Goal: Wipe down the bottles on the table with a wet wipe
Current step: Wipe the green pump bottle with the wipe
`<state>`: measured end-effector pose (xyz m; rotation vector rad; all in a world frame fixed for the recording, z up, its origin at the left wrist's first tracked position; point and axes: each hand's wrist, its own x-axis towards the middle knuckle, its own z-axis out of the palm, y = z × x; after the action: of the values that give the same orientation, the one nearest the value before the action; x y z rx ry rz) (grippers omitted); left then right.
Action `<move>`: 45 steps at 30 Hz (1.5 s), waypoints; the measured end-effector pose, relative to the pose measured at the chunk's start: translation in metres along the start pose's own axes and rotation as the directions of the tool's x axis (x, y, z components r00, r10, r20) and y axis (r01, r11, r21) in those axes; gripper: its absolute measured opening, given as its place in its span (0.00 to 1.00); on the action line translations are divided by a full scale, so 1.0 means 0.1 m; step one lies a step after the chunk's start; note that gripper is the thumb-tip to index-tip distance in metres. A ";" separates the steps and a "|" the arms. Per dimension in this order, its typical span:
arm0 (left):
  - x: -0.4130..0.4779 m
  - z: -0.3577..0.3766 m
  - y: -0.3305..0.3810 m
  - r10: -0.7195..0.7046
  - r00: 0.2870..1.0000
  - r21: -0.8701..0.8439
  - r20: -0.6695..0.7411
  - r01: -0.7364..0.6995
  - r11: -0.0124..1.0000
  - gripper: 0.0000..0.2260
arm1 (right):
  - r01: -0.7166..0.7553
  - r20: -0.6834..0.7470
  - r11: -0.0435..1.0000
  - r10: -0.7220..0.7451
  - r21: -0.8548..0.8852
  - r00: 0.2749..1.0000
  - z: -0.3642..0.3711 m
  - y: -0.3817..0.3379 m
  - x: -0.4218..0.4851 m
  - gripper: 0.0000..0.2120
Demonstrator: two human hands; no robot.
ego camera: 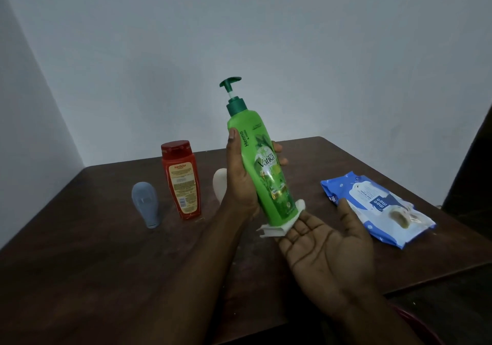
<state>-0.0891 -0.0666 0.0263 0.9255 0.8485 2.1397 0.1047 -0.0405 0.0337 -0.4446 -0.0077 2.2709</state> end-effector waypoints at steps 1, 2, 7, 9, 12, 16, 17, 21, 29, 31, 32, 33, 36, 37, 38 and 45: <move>-0.02 0.02 0.01 -0.011 1.000 0.013 0.022 0.010 1.000 0.29 | 0.076 0.011 0.994 -0.076 -0.077 0.997 -0.31 0.23 -0.01 0.40; -0.05 0.04 0.00 -0.025 0.999 0.032 0.021 0.024 0.999 0.29 | 0.017 0.115 0.980 0.006 -0.200 0.993 -0.21 0.49 0.00 0.41; -0.06 0.04 -0.03 -0.093 0.996 0.067 0.000 0.093 0.993 0.28 | -0.030 0.020 0.944 0.039 -0.330 0.999 -0.32 0.69 0.13 0.25; -0.08 0.04 -0.02 -0.090 0.996 0.057 -0.002 0.090 0.994 0.28 | -0.078 0.019 0.927 0.091 -0.367 0.996 -0.39 0.78 0.06 0.24; -0.09 0.04 -0.01 -0.094 0.995 0.079 -0.021 0.095 0.992 0.31 | -0.086 -0.025 0.889 0.084 -0.449 0.996 -0.40 0.65 0.08 0.16; -0.07 0.06 -0.02 -0.048 0.999 0.173 -0.013 0.049 0.984 0.48 | -0.033 -0.086 0.858 -0.013 -0.513 0.996 -0.41 0.49 0.23 0.09; -0.07 0.05 -0.03 -0.023 1.000 0.182 -0.001 0.022 0.983 0.43 | 0.006 -0.080 0.849 -0.057 -0.528 0.995 -0.41 0.46 0.28 0.09; -0.07 0.07 -0.05 0.035 0.999 0.186 0.015 -0.038 0.982 0.22 | 0.204 0.057 0.725 -0.222 -0.658 0.973 -0.38 0.48 0.38 0.12; -0.10 0.10 -0.11 0.045 0.999 0.387 -0.012 -0.037 0.922 0.27 | 0.428 0.286 0.510 -0.335 -0.746 0.898 -0.35 0.54 0.33 0.07; -0.12 0.11 -0.12 0.037 0.999 0.406 -0.037 -0.019 0.914 0.27 | 0.404 0.280 0.593 -0.294 -0.696 0.914 -0.29 0.52 0.31 0.08; -0.12 0.11 -0.12 0.035 0.998 0.416 -0.057 -0.008 0.910 0.28 | 0.399 0.282 0.622 -0.282 -0.674 0.917 -0.26 0.52 0.29 0.08; -0.12 0.11 -0.12 0.034 0.997 0.431 -0.076 0.002 0.903 0.29 | 0.407 0.290 0.626 -0.286 -0.666 0.914 -0.24 0.52 0.30 0.09; -0.13 0.12 -0.10 0.021 0.994 0.457 -0.104 0.029 0.889 0.32 | 0.452 0.306 0.573 -0.337 -0.683 0.890 -0.21 0.52 0.30 0.08; -0.13 0.12 -0.11 0.021 0.995 0.454 -0.100 0.026 0.890 0.33 | 0.470 0.319 0.562 -0.349 -0.680 0.881 -0.21 0.52 0.30 0.08; -0.14 0.13 -0.13 0.018 0.996 0.439 -0.093 0.025 0.898 0.34 | 0.484 0.328 0.555 -0.361 -0.677 0.873 -0.20 0.52 0.30 0.09; -0.11 0.16 -0.12 -0.012 0.995 0.299 -0.095 0.040 0.953 0.19 | 0.561 0.359 0.510 -0.443 -0.653 0.821 -0.04 0.44 0.42 0.09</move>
<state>-0.0670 -0.0627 0.0219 0.9624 1.2530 2.0784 0.0485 -0.0400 0.0104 -0.5882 -1.0558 1.6011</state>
